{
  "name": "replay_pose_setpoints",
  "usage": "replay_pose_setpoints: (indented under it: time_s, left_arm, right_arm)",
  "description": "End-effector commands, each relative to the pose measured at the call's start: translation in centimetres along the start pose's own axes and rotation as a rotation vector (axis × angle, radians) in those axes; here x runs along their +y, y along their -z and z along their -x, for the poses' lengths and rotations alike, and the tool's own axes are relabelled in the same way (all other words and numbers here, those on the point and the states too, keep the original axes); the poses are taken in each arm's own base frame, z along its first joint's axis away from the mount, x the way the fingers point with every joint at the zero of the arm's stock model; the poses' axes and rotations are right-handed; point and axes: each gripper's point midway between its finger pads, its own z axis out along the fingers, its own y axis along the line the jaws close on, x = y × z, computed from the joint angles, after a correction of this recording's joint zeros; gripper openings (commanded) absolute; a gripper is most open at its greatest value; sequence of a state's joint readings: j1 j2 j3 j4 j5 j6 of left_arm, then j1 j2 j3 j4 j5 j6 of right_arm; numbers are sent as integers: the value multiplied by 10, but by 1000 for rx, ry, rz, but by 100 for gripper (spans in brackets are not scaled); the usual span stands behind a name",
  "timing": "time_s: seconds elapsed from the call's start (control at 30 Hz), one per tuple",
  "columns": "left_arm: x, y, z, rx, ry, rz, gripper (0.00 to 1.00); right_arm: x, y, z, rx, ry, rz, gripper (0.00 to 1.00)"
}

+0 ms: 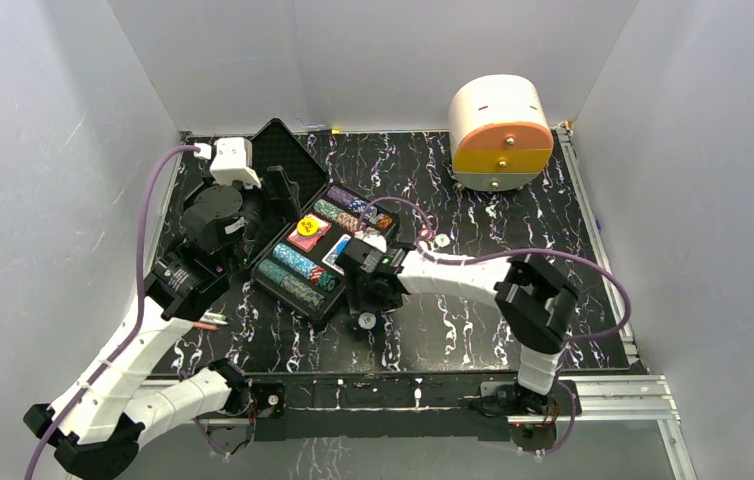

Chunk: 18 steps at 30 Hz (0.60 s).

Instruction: Pack up texas hold em set

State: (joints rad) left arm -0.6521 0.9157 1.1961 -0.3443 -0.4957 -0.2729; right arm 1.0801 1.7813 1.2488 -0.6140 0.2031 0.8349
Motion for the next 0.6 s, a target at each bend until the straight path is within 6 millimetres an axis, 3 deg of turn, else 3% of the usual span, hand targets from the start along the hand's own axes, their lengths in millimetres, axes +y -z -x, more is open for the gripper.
replay_pose_setpoints:
  time_s: [0.0,0.57]
  left_arm:
    - [8,5,15,-45,17,42,75]
    - [8,-2,2,-12,16,54,77]
  right_arm:
    - [6,-3,1,4,71,-55,67]
    - [9,-28,-27,114,224,-111,65]
